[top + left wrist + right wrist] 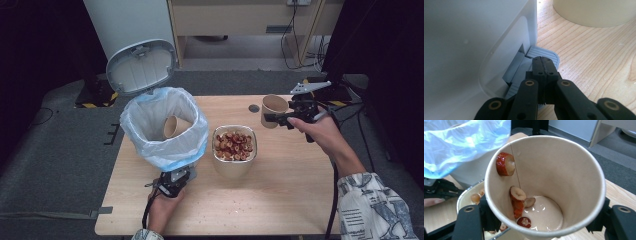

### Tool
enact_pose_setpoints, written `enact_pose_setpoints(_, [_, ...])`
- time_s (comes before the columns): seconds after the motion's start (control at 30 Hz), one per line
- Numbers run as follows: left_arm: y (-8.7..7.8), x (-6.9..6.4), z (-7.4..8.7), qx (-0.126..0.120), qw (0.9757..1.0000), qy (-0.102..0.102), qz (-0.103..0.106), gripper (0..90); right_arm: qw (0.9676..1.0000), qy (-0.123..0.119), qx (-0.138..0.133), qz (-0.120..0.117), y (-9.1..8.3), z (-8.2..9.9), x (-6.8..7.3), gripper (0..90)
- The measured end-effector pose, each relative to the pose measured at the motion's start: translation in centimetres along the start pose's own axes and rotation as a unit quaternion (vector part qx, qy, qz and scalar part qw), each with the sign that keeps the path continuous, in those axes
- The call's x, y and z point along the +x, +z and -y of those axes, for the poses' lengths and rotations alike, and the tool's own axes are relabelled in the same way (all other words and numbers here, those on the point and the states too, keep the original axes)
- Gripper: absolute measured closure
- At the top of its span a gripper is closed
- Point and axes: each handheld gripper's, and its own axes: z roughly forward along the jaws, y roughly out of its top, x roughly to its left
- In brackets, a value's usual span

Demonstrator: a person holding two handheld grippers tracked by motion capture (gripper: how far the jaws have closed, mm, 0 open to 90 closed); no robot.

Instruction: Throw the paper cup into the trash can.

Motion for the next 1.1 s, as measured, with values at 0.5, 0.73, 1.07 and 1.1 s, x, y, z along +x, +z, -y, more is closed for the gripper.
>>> enact_pose_setpoints(0.5, [0.0, 0.0, 0.0, -0.001, 1.0000, -0.001, -0.001, 89.6, 0.9998, -0.013, 0.005, -0.016, 1.8, -3.3, 3.1, 30.9])
enact_pose_setpoints(0.73, [0.0, 0.5, -0.1, 0.000, 0.9994, 0.034, -0.001, 89.6, 0.9993, -0.023, 0.002, -0.030, 3.2, -5.5, 5.1, 30.8])
enact_pose_setpoints(1.07, [0.0, 0.7, -0.2, 0.000, 0.9989, 0.046, 0.000, 89.6, 0.9985, -0.040, -0.002, -0.037, 4.9, -8.8, 7.9, 30.6])
enact_pose_setpoints(1.1, [0.0, 0.7, -0.2, 0.000, 0.9989, 0.046, 0.000, 89.6, 0.9985, -0.040, -0.002, -0.037, 4.9, -8.8, 7.9, 30.6])
